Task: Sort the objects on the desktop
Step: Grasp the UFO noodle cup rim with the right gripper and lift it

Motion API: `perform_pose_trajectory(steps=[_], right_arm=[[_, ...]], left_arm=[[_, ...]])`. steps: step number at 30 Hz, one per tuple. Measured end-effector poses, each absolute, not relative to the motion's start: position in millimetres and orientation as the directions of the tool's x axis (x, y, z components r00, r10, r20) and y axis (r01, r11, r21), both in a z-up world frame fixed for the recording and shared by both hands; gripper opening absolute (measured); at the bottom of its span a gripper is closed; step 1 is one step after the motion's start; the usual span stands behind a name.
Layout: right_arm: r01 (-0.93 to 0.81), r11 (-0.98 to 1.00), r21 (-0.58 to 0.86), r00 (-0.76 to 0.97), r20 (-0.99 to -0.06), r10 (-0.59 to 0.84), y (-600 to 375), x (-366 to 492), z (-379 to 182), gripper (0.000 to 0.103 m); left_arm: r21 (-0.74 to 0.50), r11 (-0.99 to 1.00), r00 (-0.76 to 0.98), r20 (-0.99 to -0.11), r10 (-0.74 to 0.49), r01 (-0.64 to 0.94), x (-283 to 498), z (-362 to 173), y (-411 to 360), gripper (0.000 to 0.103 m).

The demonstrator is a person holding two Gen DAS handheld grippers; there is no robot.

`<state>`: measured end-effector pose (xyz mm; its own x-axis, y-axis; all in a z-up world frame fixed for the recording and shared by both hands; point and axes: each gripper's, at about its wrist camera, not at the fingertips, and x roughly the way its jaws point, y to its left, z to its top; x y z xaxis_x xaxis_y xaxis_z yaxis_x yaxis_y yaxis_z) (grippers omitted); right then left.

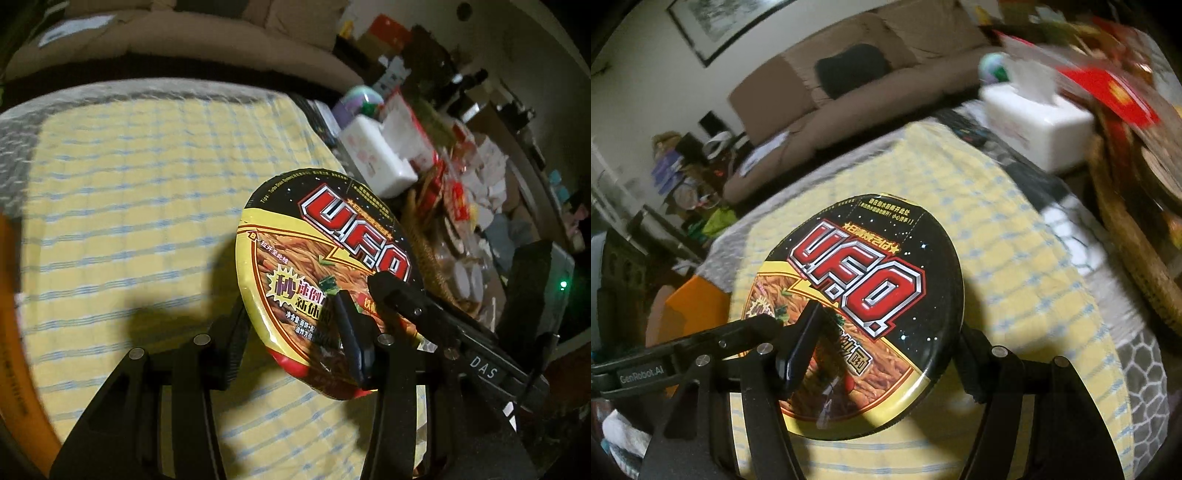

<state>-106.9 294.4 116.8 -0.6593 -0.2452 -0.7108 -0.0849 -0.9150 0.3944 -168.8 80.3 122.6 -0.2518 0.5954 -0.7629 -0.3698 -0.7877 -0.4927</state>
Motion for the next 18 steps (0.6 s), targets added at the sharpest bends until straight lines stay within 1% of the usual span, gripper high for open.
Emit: perform_pose_trajectory(steps=[5, 10, 15, 18], right_arm=[[0.027, -0.919, 0.393, -0.654, -0.688, -0.313, 233.7, -117.4, 138.9, 0.069], [0.155, -0.897, 0.414, -0.621, -0.665, -0.414, 156.3, -128.8, 154.5, 0.069], [0.255, -0.869, 0.424, -0.573, -0.658, -0.489, 84.1, -136.1, 159.4, 0.069], [0.3, -0.855, 0.423, -0.542, -0.662, -0.517, 44.4, -140.3, 157.7, 0.069]], left_arm=[[-0.494, -0.809, -0.317, -0.749, 0.582, -0.319, -162.8, 147.5, 5.9, 0.042], [-0.486, -0.833, -0.376, -0.743, 0.553, -0.264, -152.4, 166.3, -78.6, 0.041], [-0.475, -0.855, -0.419, -0.747, 0.516, -0.206, -142.6, 173.0, -157.2, 0.042], [-0.48, -0.861, -0.432, -0.749, 0.503, -0.17, -138.7, 169.0, -192.0, 0.042]])
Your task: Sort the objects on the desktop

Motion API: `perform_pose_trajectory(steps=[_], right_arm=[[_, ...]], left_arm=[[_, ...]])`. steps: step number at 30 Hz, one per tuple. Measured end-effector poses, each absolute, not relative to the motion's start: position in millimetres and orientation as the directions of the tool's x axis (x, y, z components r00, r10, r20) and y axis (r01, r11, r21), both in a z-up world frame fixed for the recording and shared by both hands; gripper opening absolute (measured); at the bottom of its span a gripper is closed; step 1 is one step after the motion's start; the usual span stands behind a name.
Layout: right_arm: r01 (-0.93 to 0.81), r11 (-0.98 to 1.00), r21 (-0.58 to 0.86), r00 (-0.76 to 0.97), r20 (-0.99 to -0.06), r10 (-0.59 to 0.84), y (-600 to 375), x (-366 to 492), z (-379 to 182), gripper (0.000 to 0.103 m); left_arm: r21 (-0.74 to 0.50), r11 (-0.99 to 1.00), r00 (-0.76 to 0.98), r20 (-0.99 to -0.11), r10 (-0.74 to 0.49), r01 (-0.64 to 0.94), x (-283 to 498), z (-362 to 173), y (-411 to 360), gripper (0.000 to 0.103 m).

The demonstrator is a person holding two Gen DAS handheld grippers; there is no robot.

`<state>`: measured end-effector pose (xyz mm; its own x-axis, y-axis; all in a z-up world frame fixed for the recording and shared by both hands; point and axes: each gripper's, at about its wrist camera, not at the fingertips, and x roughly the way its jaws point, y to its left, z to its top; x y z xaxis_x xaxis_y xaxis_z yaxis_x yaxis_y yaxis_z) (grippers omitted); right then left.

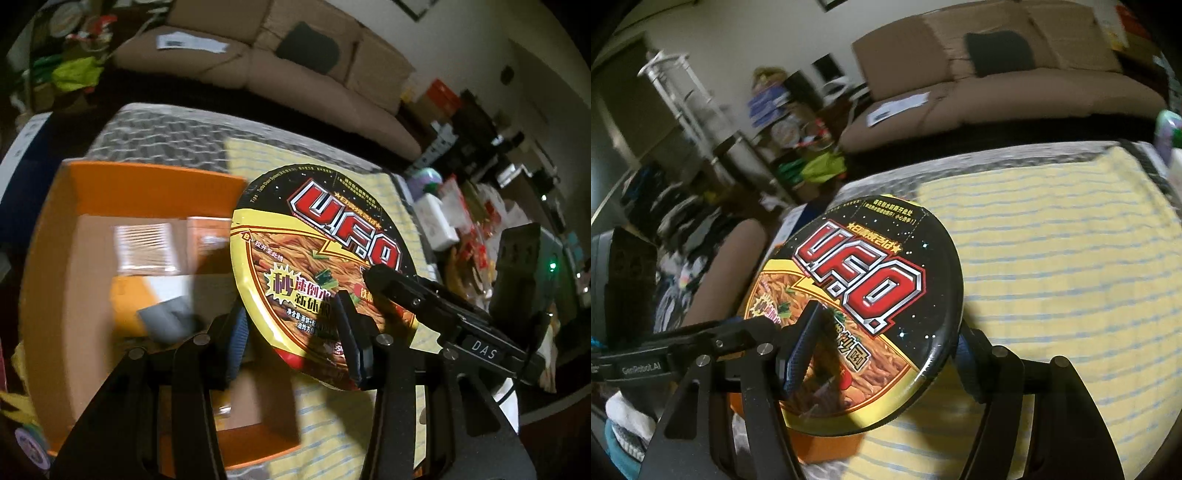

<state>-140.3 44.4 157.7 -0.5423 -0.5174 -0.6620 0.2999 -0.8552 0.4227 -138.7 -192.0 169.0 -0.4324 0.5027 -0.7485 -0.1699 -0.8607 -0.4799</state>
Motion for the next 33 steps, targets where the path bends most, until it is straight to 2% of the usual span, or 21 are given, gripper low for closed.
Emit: perform_pose_trajectory(steps=[13, 21, 28, 33], right_arm=[[0.378, -0.842, 0.384, -0.428, -0.734, -0.527, -53.2, -156.0, 117.1, 0.069], [0.386, -0.854, 0.348, -0.393, -0.776, -0.494, -74.6, -175.8, 93.8, 0.072], [0.404, -0.87, 0.284, -0.411, -0.793, -0.45, -84.2, -183.6, 93.1, 0.078], [0.404, -0.876, 0.265, -0.416, -0.8, -0.433, -83.2, -188.7, 92.5, 0.078]], left_arm=[[-0.56, -0.829, -0.444, -0.739, 0.507, -0.014, -151.8, 115.2, -287.3, 0.042], [-0.568, -0.822, -0.419, -0.756, 0.502, 0.039, -177.5, 88.5, -300.4, 0.042], [-0.585, -0.809, -0.417, -0.752, 0.511, 0.063, -198.0, 79.7, -300.4, 0.043], [-0.592, -0.804, -0.416, -0.748, 0.517, 0.065, -206.9, 76.5, -301.9, 0.043]])
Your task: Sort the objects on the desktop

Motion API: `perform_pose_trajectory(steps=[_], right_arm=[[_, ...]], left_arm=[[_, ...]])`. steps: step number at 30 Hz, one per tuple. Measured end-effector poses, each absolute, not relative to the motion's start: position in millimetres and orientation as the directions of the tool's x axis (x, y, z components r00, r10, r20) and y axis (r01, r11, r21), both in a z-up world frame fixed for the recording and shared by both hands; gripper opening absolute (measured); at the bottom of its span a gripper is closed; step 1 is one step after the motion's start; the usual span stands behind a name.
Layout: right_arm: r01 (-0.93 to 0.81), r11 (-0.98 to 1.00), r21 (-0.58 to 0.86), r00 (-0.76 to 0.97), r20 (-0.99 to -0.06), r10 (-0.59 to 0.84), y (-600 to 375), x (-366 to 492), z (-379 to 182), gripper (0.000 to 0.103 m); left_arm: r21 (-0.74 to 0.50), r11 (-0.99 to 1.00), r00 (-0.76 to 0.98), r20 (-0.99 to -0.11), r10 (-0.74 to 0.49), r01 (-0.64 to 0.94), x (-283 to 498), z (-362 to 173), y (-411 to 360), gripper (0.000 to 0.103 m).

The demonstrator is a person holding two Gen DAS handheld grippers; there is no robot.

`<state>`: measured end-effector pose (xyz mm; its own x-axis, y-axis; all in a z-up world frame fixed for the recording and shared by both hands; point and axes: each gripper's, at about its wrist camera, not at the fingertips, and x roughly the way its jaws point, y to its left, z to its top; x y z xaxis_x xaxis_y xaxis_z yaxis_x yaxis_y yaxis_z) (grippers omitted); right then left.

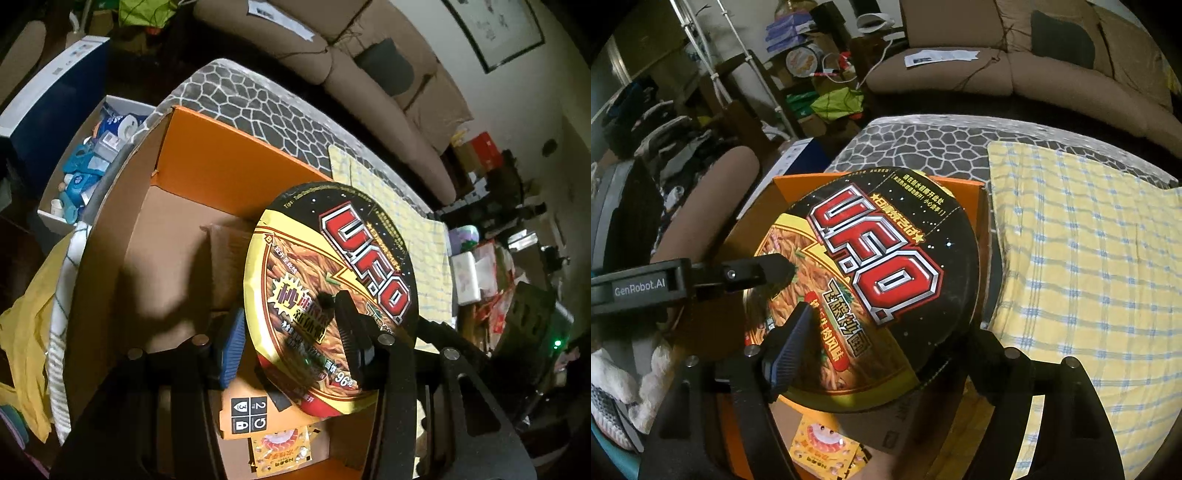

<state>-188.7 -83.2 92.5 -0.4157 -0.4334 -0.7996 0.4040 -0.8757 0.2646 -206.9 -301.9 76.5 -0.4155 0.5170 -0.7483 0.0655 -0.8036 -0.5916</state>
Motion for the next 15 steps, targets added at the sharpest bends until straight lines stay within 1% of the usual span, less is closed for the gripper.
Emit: perform_pose_trajectory(steps=[8, 11, 15], right_arm=[[0.394, -0.875, 0.283, -0.403, -0.802, -0.441, -77.4, -185.2, 96.8, 0.078], [0.393, -0.877, 0.277, -0.407, -0.803, -0.436, -77.2, -181.6, 98.9, 0.078], [0.389, -0.87, 0.303, -0.405, -0.792, -0.457, -73.5, -180.2, 101.7, 0.078]], left_arm=[[-0.588, -0.805, -0.423, -0.751, 0.507, 0.078, -205.0, 73.4, -307.5, 0.043], [-0.598, -0.798, -0.431, -0.741, 0.514, 0.076, -203.8, 73.9, -307.8, 0.048], [-0.621, -0.78, -0.435, -0.726, 0.532, 0.082, -203.7, 75.0, -312.0, 0.048]])
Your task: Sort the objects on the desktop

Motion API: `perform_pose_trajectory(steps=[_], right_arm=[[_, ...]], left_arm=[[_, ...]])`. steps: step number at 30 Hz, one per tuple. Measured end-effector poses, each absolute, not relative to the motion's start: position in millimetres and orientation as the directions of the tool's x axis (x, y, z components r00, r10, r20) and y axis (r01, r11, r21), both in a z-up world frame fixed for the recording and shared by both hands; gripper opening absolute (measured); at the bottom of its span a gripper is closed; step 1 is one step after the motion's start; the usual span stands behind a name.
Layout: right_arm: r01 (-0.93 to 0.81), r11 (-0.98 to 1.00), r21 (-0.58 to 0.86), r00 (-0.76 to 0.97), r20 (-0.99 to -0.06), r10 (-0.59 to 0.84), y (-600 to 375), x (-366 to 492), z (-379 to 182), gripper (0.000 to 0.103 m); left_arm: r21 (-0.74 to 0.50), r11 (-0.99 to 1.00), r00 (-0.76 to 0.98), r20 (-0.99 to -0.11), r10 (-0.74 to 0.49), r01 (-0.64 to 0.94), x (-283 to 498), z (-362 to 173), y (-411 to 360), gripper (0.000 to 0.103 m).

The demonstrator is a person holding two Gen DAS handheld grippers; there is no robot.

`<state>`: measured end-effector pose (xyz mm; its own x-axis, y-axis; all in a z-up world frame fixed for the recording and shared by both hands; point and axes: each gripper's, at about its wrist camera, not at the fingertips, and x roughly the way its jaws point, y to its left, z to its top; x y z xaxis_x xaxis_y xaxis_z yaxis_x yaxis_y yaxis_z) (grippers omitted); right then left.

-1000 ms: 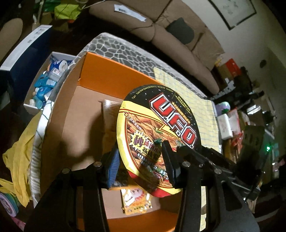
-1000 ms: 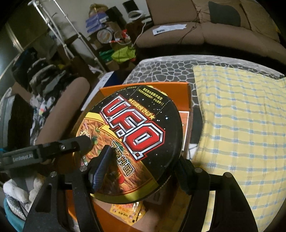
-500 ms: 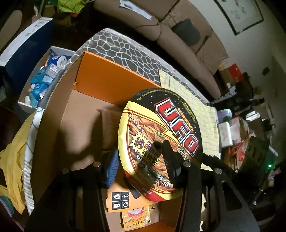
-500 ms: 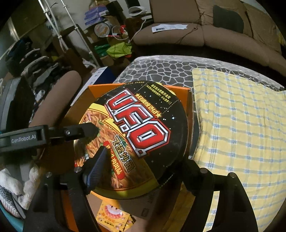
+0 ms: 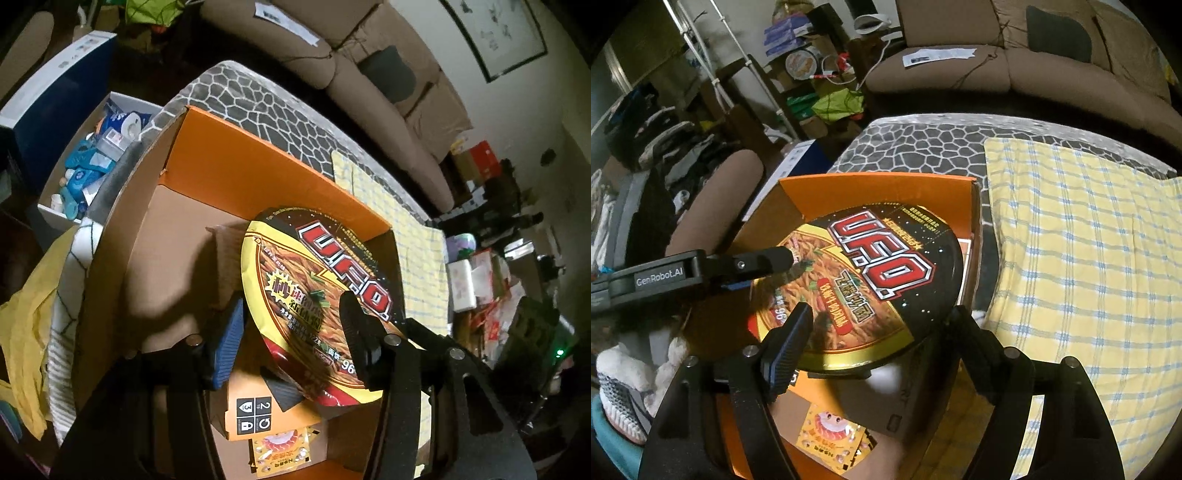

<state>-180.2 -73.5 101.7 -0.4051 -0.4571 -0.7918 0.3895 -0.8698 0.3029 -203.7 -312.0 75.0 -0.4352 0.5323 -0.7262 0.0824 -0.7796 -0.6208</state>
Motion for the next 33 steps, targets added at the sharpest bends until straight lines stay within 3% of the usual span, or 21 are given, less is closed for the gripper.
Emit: perform_pose_trajectory(steps=[12, 16, 18, 33], right_arm=[[0.454, -0.865, 0.213, -0.428, -0.8, -0.421, -89.4, -172.2, 105.0, 0.08], [0.507, -0.822, 0.26, -0.414, -0.763, -0.497, -97.2, -167.1, 115.1, 0.07], [0.515, -0.814, 0.268, -0.399, -0.766, -0.504, -104.8, -165.6, 115.9, 0.07], [0.413, -0.866, 0.281, -0.427, -0.781, -0.456, -70.0, -175.7, 110.1, 0.073]], left_arm=[[-0.598, -0.8, -0.455, -0.726, 0.516, 0.047, -199.4, 87.6, -313.0, 0.046], [-0.605, -0.796, -0.469, -0.706, 0.531, 0.01, -194.0, 102.7, -311.5, 0.046], [-0.58, -0.815, -0.472, -0.723, 0.505, 0.016, -192.1, 105.1, -310.5, 0.046], [-0.565, -0.823, -0.472, -0.743, 0.475, 0.061, -190.9, 96.6, -329.0, 0.046]])
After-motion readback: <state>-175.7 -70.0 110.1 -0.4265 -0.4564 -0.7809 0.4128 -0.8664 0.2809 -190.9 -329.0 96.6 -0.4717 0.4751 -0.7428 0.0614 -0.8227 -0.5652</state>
